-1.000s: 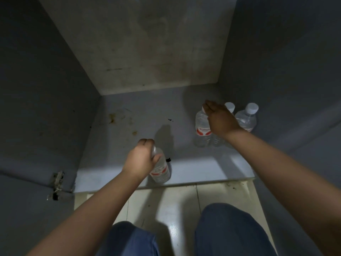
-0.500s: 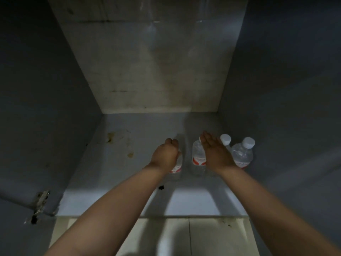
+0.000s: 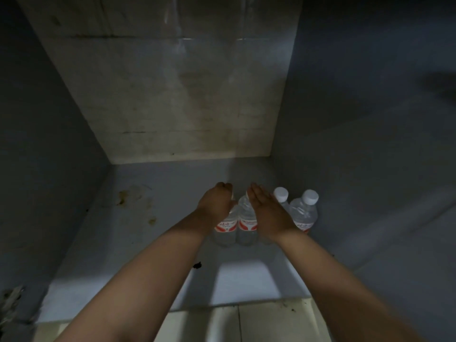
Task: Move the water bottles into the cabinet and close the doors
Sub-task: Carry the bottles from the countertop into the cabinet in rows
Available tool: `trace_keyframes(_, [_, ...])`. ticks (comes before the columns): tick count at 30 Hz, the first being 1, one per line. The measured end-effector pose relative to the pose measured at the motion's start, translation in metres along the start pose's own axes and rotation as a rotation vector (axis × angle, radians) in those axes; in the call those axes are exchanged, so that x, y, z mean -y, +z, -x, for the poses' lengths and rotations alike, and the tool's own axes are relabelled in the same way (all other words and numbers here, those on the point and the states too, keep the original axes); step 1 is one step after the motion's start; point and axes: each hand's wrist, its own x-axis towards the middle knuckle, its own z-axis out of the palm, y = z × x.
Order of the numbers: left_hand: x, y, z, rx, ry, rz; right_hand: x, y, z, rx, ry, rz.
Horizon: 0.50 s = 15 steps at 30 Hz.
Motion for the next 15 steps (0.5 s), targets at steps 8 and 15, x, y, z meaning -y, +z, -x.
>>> trace_keyframes(8, [0.004,0.006,-0.001,-0.035,0.048,0.047,0.006,0.001,0.002,-0.035,0.063,-0.115])
trace_keyframes(15, [0.019,-0.012,0.063,0.0,-0.086,-0.165,0.04,-0.032,0.024,-0.15,0.145,-0.108])
